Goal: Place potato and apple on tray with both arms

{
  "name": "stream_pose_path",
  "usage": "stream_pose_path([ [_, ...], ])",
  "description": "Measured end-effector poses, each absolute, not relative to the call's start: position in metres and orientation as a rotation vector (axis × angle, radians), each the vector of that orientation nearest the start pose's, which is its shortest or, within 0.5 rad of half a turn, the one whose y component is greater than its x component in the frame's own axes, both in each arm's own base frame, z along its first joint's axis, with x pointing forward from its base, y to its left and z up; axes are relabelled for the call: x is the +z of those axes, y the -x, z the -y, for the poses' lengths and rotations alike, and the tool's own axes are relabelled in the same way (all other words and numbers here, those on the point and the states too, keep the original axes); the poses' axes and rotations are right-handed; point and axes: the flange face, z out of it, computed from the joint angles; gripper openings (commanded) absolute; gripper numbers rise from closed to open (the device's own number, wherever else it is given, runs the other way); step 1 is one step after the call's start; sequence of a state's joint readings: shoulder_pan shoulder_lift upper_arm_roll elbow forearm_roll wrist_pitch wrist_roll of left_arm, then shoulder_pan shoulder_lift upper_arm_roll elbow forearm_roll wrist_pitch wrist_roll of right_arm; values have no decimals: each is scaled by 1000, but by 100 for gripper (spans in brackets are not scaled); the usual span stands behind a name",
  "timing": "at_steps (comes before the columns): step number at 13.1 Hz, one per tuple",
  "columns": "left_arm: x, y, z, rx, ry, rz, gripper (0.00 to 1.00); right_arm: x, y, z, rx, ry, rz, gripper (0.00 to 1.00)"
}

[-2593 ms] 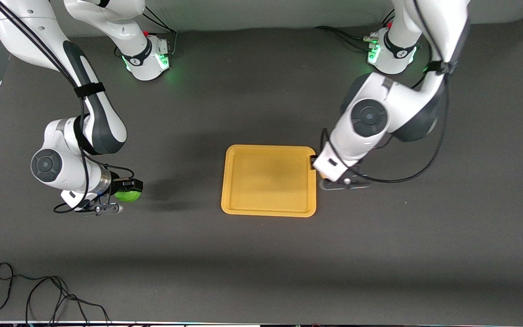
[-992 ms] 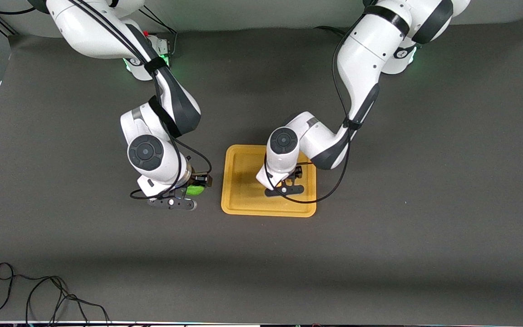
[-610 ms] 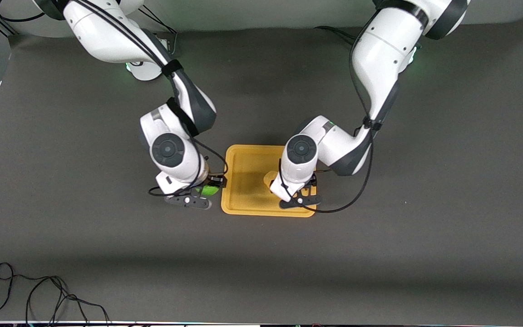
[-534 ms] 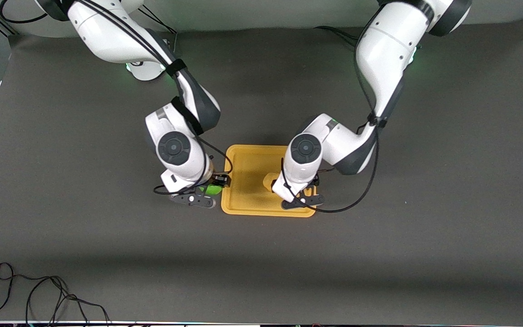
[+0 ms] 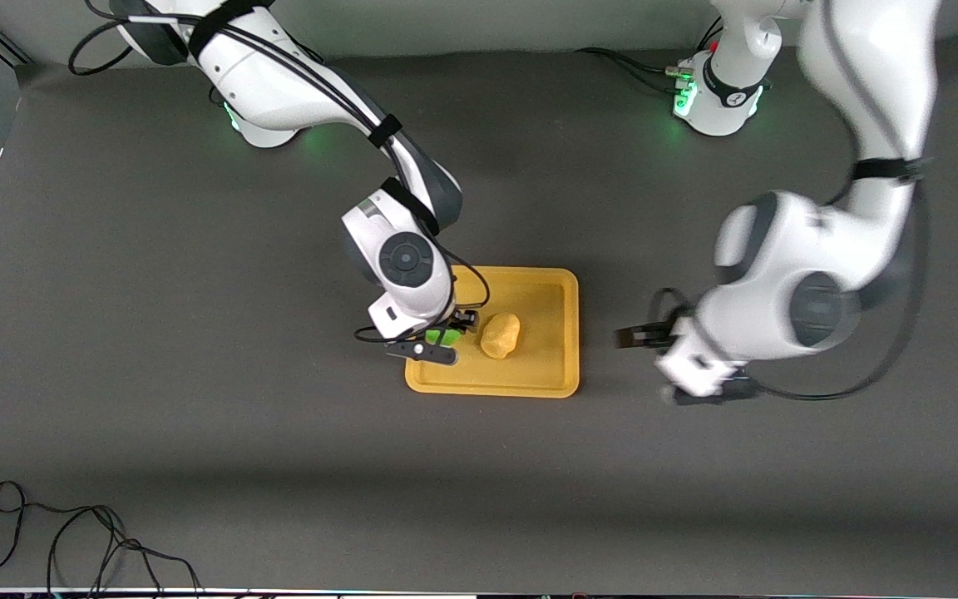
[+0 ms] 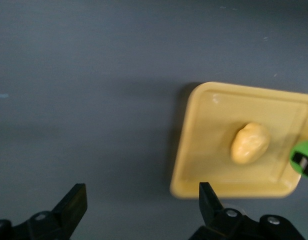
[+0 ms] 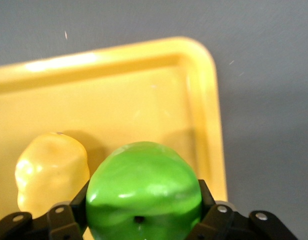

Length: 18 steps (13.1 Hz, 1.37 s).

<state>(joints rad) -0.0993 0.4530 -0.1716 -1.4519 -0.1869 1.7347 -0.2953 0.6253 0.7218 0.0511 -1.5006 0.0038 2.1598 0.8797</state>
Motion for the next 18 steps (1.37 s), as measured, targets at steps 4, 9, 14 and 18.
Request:
stream_pose_path([
  [4, 487, -632, 51, 423, 3341, 59, 100, 209, -545, -444, 153, 3166, -327, 75],
  [9, 551, -603, 15, 322, 3233, -38, 100, 208, -546, -444, 150, 3168, -327, 100],
  [14, 590, -580, 10, 239, 3152, -131, 100, 229, -565, -435, 82, 3152, -363, 100],
  [18, 594, -560, 14, 222, 3137, -149, 100, 314, -592, -405, -37, 3138, -373, 100],
])
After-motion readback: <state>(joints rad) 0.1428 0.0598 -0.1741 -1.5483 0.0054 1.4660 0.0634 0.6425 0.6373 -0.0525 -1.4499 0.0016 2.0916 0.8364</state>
